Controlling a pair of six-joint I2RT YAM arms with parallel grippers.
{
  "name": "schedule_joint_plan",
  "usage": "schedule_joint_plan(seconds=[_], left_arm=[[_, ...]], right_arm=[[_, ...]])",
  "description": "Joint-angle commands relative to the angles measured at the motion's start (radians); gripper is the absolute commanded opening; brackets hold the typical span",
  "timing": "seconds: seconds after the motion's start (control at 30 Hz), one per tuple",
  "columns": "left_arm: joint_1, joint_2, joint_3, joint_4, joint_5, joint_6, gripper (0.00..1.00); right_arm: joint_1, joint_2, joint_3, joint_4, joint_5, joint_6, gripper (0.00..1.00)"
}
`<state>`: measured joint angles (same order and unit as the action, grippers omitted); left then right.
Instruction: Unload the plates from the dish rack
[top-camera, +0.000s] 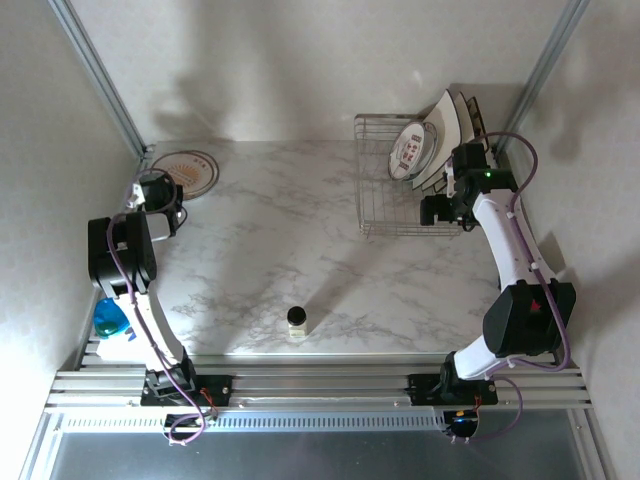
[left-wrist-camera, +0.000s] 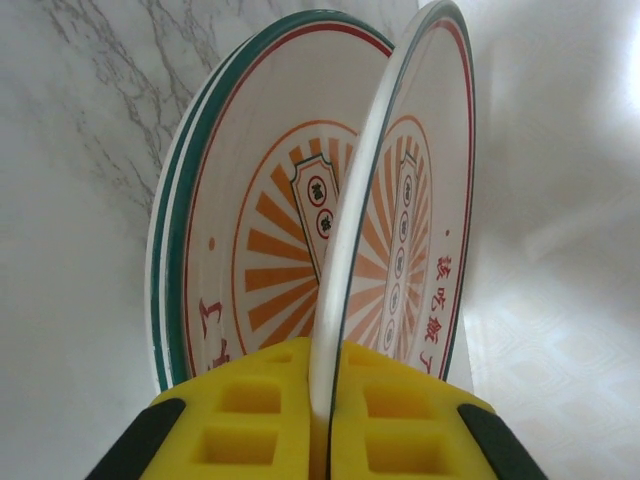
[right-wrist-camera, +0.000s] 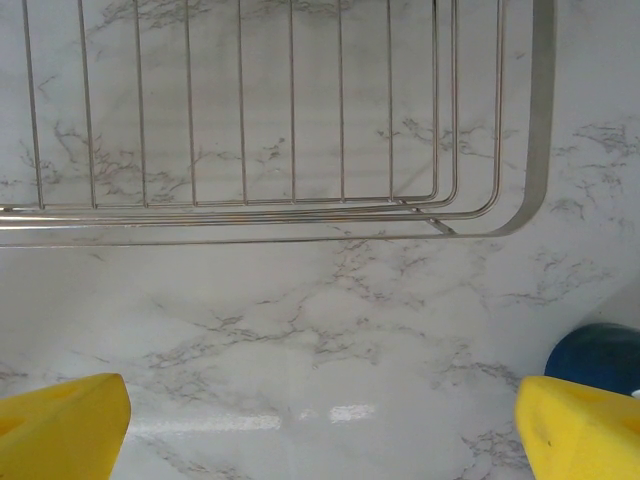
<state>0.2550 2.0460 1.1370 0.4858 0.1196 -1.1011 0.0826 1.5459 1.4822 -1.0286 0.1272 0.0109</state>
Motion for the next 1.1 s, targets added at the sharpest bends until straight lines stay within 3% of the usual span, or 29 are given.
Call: schedule_joint_plan(seconds=[0.0,0.43,0.9,1.07], left_arm=[[-0.003,0.001,0.047,-0.016,-0.041,0.018,0.0],[-0.007,0.018,0.099,-0.095,-0.031,0.072,0.0],[-0.009,0.035,0.124,-0.134,0.007,0.111,0.16],[-0.01,0.034,0.149,-0.189,0.015,0.158,0.33]], right_arm=[[-0.006,0.014,-0.011,0.012,-0.017,-0.011,0.99],[-0.005,0.008,-0.013,0.018,-0.027,-0.011,0.99],[-0.004,0.0,-0.01,0.017,-0.036,-0.011,0.99],[-0.005,-0.006,-0.012,0.022,-0.039,-0.011,0.99]])
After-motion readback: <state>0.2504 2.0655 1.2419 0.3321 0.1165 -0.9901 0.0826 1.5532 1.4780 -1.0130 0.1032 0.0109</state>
